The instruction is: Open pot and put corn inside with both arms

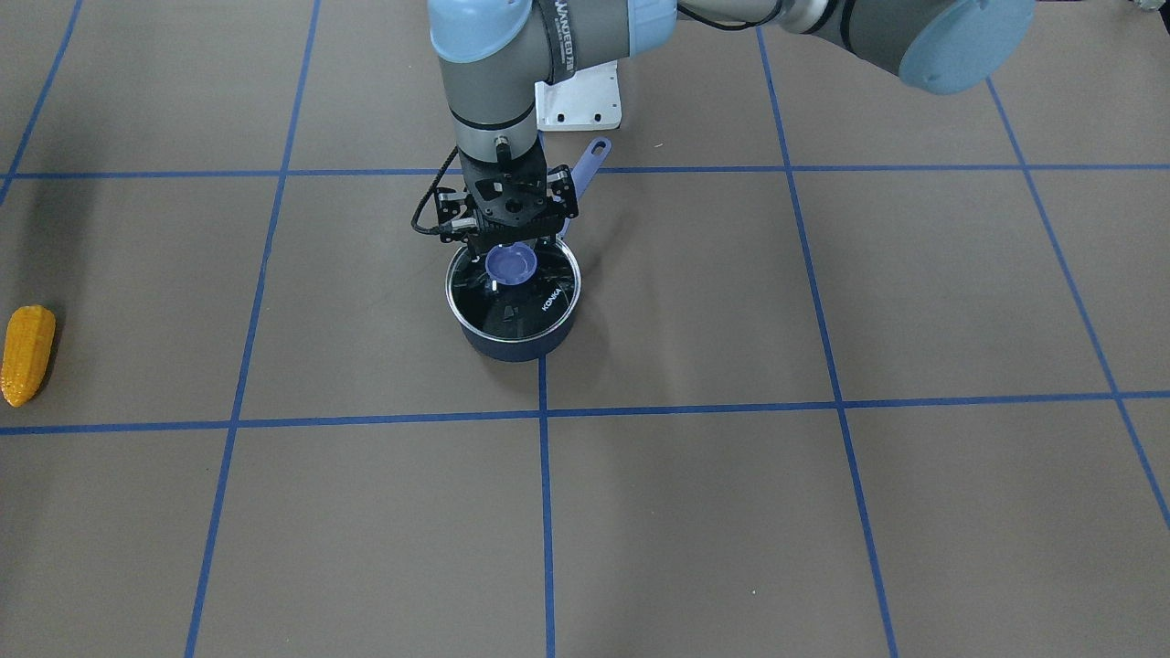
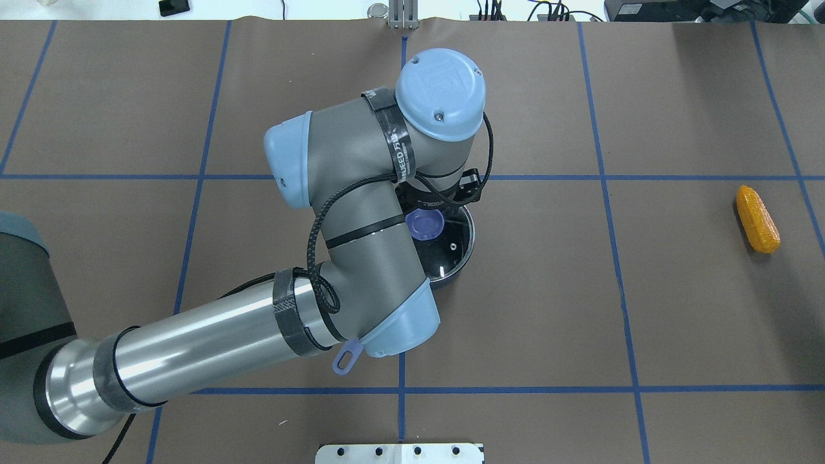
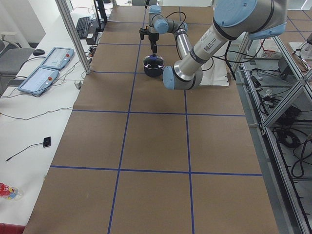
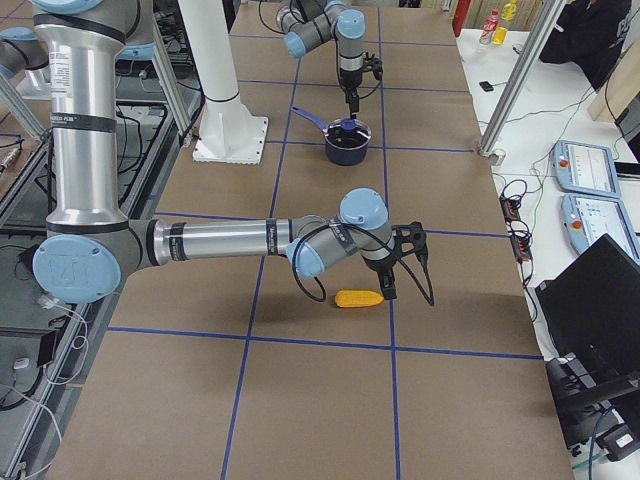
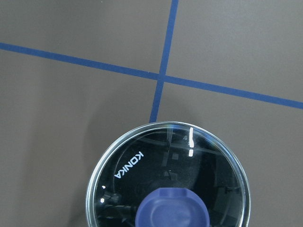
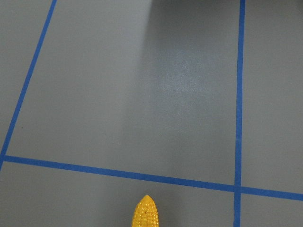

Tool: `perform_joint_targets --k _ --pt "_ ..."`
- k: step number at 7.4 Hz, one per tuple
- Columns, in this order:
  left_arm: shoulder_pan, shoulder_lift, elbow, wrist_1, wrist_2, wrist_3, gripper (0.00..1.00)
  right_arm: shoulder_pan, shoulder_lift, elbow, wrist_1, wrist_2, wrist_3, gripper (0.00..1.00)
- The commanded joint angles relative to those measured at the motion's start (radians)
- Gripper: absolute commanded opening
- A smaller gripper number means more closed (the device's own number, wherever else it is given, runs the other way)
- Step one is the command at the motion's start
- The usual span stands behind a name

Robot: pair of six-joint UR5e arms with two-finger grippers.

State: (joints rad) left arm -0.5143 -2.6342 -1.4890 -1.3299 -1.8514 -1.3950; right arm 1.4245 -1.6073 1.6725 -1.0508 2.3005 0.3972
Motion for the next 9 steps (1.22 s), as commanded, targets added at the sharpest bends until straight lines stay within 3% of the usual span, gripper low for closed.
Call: perform_joint_targets --k 1,5,6,7,8,9 --pt "0.022 -0.001 0.071 -0.085 0.014 -0.007 0.99 0.001 -0.002 0.0 0.0 -0.007 -0.003 1.0" --pt "0.02 0.01 0.09 -0.106 0.015 -0.001 0.97 -0.004 -0.003 0.0 0.0 -0.013 -0.004 1.0" --pt "0.02 0.013 0.087 -0.106 0.017 0.002 0.92 -0.004 -0.003 0.0 0.0 -0.013 -0.004 1.0" --pt "0.02 0.016 0.082 -0.106 0.033 0.008 0.81 -0.006 -0.003 0.0 0.0 -0.013 -0.004 1.0" --pt "0.02 0.019 0.075 -0.106 0.037 0.008 0.61 -0.006 -0.003 -0.002 0.0 -0.013 -0.004 1.0" --pt "0.02 0.019 0.073 -0.106 0.038 0.011 0.31 -0.006 -0.003 -0.002 0.0 -0.013 -0.004 1.0"
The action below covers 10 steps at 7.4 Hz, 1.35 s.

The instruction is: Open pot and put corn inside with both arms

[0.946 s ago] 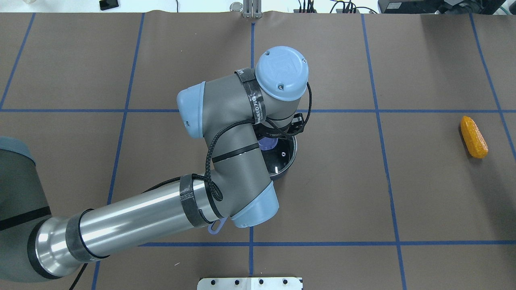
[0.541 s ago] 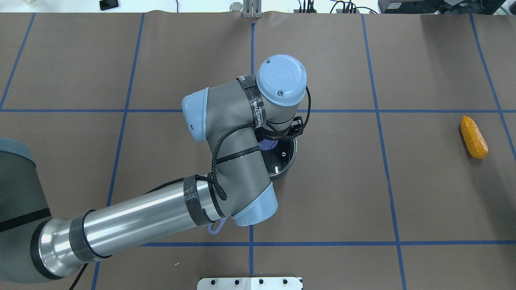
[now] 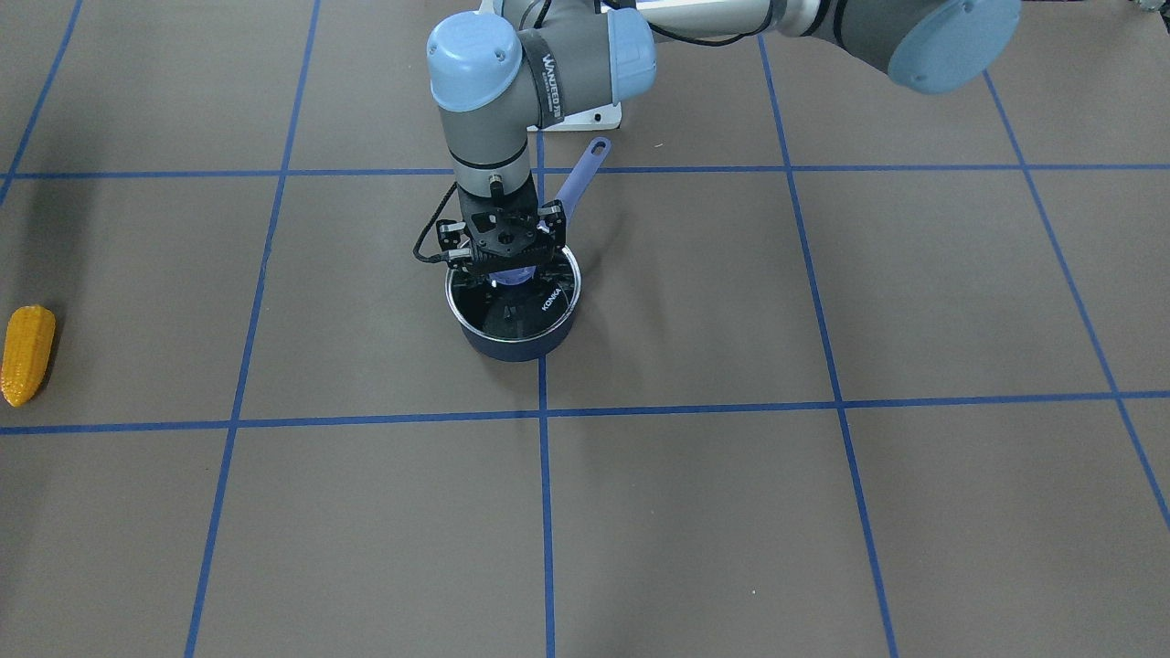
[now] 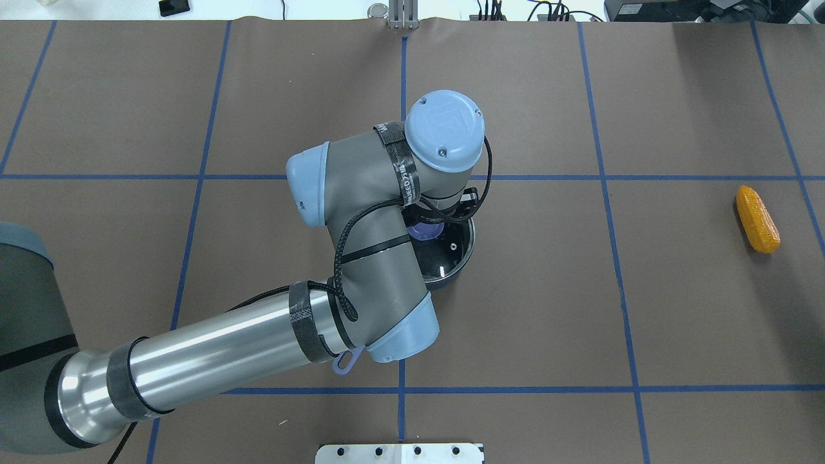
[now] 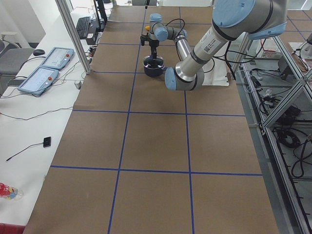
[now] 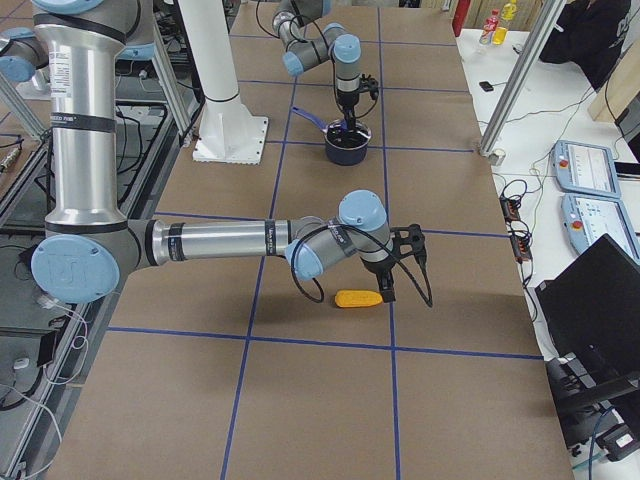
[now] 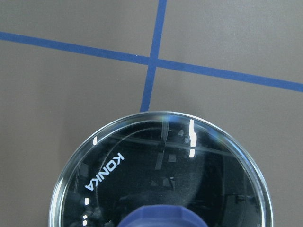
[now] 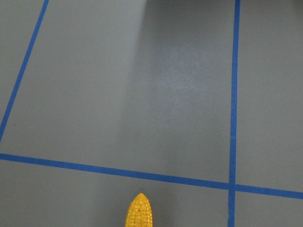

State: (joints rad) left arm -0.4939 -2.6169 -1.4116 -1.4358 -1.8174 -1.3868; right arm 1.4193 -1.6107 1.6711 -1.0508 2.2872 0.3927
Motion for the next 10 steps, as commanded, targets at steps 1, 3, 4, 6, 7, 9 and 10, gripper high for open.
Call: perform_joint_targets --k 1,3,4,6,7,9,10 --pt "0.0 0.001 -0.016 0.003 0.004 0.02 0.09 0.0 0.0 -0.001 0.0 -0.005 -0.002 1.0" --pt "-0.003 0.049 -0.108 0.015 0.003 0.023 0.0 0.0 0.0 -0.001 0.0 -0.005 -0.002 1.0" --pt "-0.006 0.064 -0.147 0.035 0.004 0.025 0.0 0.0 0.0 0.001 0.0 -0.005 -0.002 1.0" --pt "-0.018 0.119 -0.311 0.157 0.003 0.115 0.0 0.0 0.0 -0.001 0.0 -0.005 -0.002 1.0" --pt "-0.038 0.249 -0.464 0.167 0.001 0.193 0.0 0.0 0.0 -0.001 0.0 -0.005 -0.002 1.0" --pt "-0.119 0.583 -0.773 0.169 -0.008 0.424 0.0 -0.002 -0.003 -0.001 0.0 -0.005 -0.002 1.0" --pt "-0.168 0.701 -0.84 0.161 -0.038 0.516 0.0 -0.002 -0.006 -0.001 0.0 -0.005 -0.002 1.0"
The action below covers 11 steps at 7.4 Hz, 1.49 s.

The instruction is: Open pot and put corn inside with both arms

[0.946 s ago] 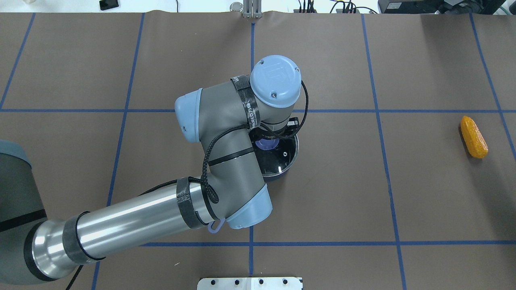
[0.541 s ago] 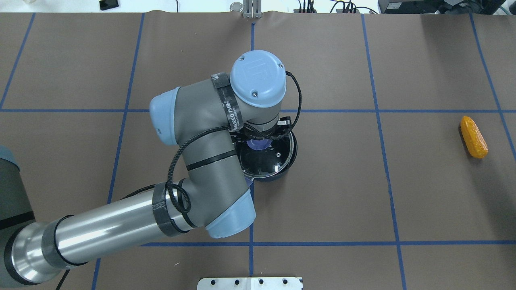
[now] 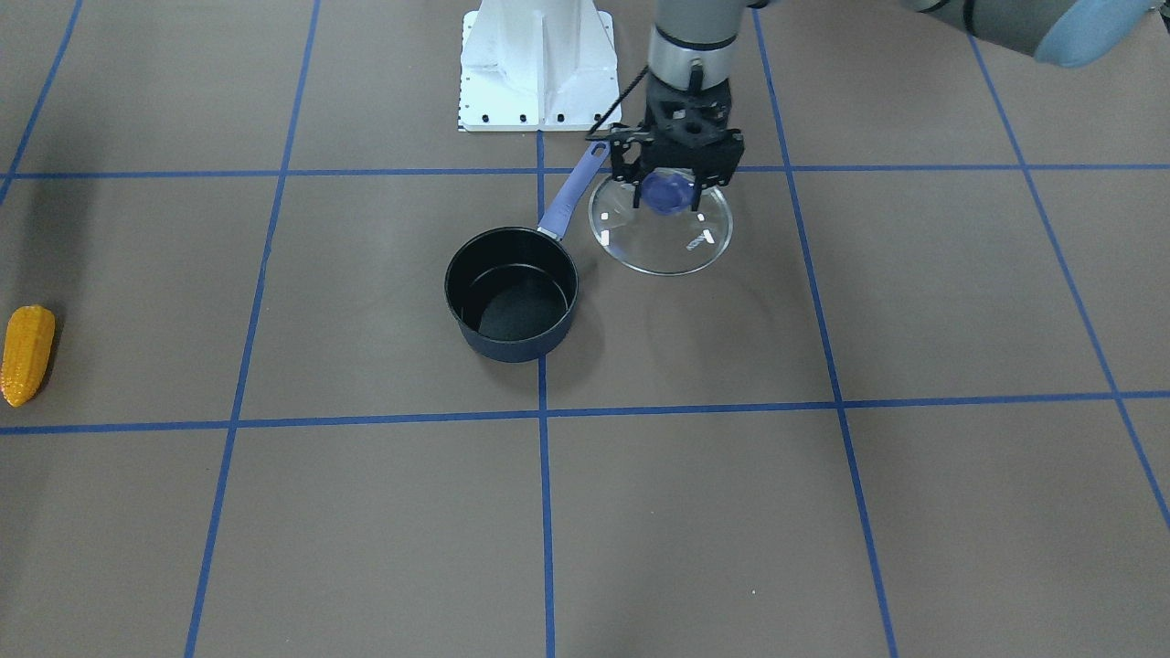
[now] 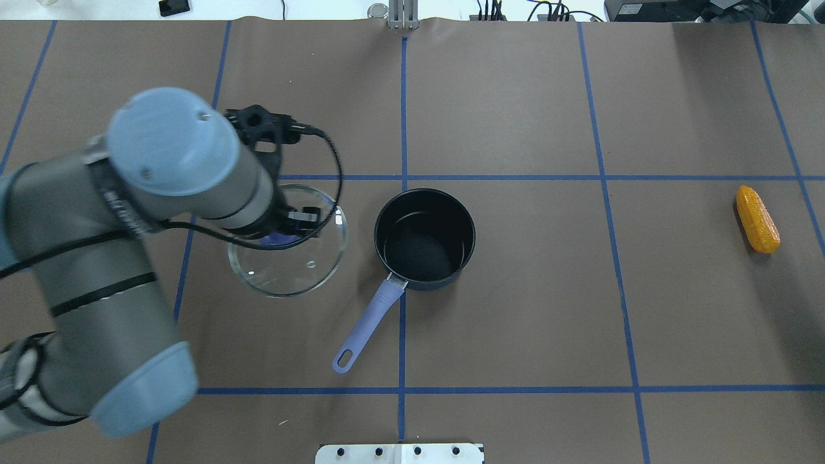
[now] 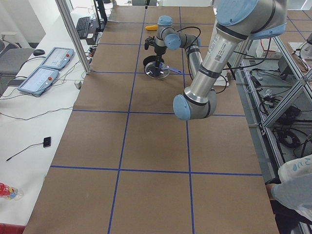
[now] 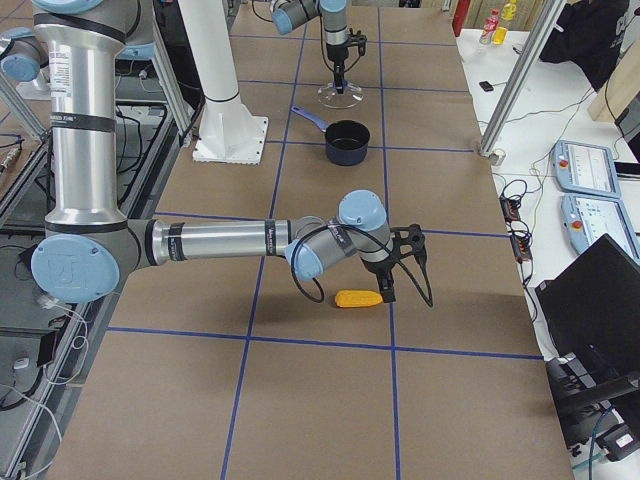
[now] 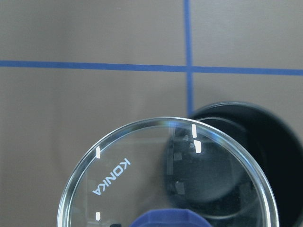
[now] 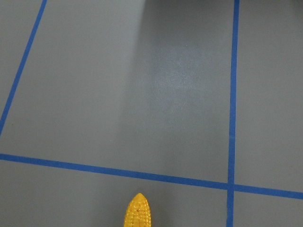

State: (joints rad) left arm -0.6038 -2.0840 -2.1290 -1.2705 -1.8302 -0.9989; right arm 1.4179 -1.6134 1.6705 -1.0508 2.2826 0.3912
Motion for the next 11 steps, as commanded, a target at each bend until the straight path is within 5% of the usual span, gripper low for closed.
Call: perform_joint_targets --k 1,4,7,11 --pt "-0.124 0.276 -0.164 -0.018 -0.091 0.254 0.0 -0.001 -0.003 0.0 0.002 0.0 0.0 1.0" --pt "-0.223 0.649 -0.096 -0.424 -0.146 0.471 0.0 -0.001 -0.003 0.0 0.002 0.0 0.0 1.0" --pt "-0.223 0.728 0.256 -0.926 -0.205 0.496 0.0 -0.002 -0.003 0.0 0.002 -0.006 0.0 1.0" --pt "-0.217 0.719 0.333 -0.992 -0.241 0.494 0.0 -0.002 -0.005 0.0 0.002 -0.017 -0.002 1.0"
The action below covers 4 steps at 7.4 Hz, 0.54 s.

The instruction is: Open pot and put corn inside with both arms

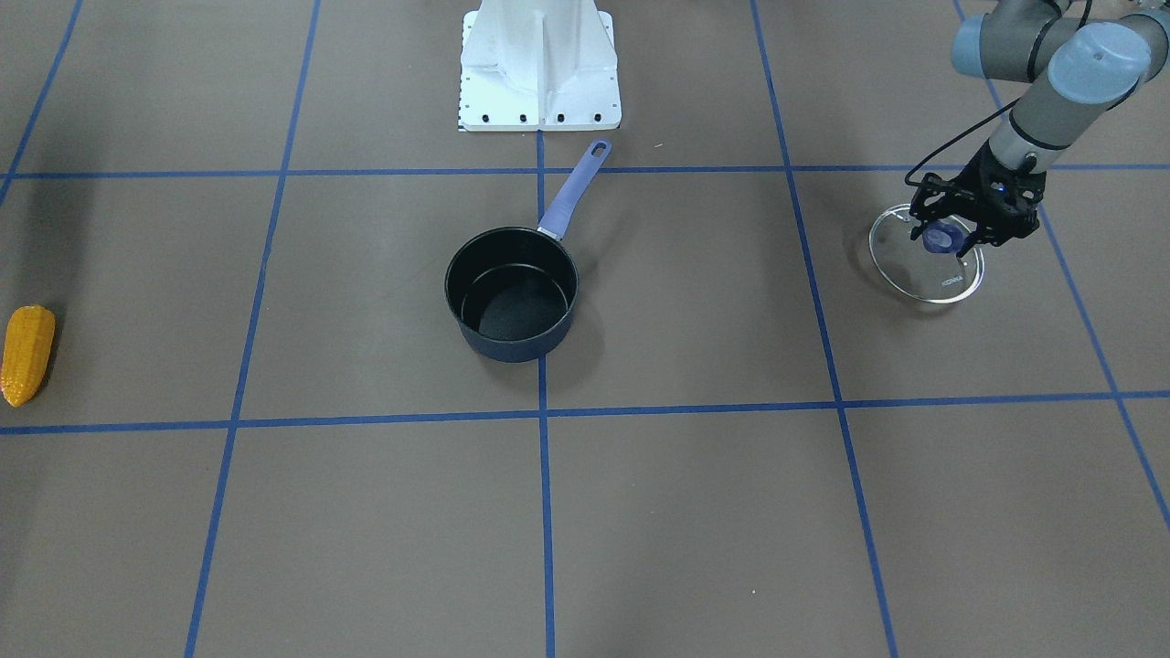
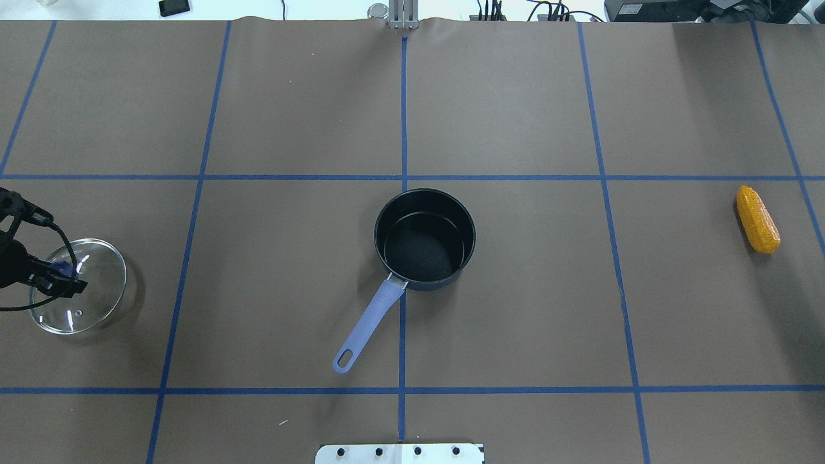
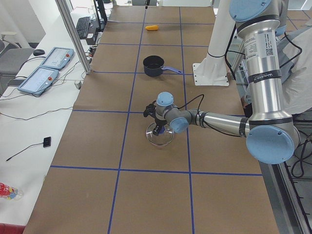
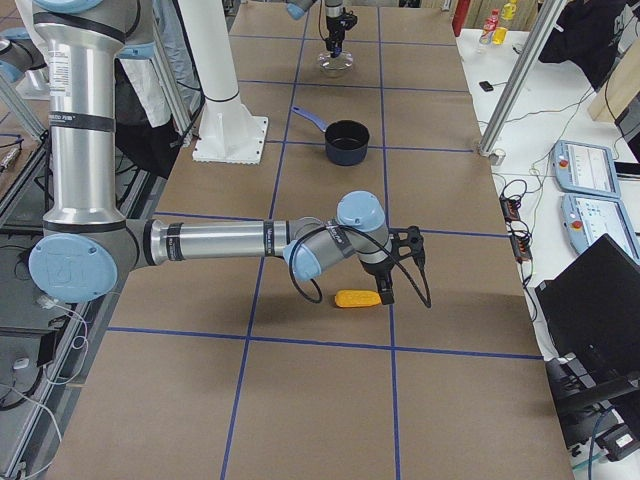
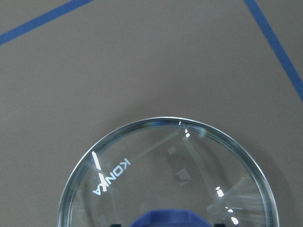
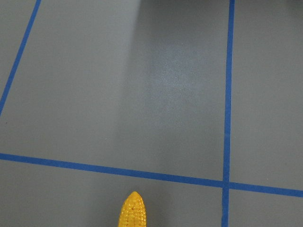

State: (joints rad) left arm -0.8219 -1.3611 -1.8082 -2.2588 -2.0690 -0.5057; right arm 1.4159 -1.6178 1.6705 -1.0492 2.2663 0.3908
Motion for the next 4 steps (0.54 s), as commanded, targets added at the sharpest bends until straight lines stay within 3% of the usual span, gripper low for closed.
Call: perform_joint_targets --k 1,2,3,4 --pt "0.004 -0.013 0.032 -0.005 0.004 0.001 0.05 0.0 -0.001 0.0 0.0 -0.002 0.0 1.0" --pt "0.006 -0.016 0.033 -0.005 0.004 0.003 0.18 -0.002 -0.001 0.0 0.0 -0.002 -0.001 1.0" --pt "0.006 -0.018 0.033 -0.005 0.006 0.003 0.51 -0.003 -0.001 0.0 0.0 -0.002 0.0 1.0" --pt "0.006 -0.024 0.033 -0.007 0.007 0.003 0.96 -0.003 0.001 0.0 0.0 -0.001 0.0 1.0"
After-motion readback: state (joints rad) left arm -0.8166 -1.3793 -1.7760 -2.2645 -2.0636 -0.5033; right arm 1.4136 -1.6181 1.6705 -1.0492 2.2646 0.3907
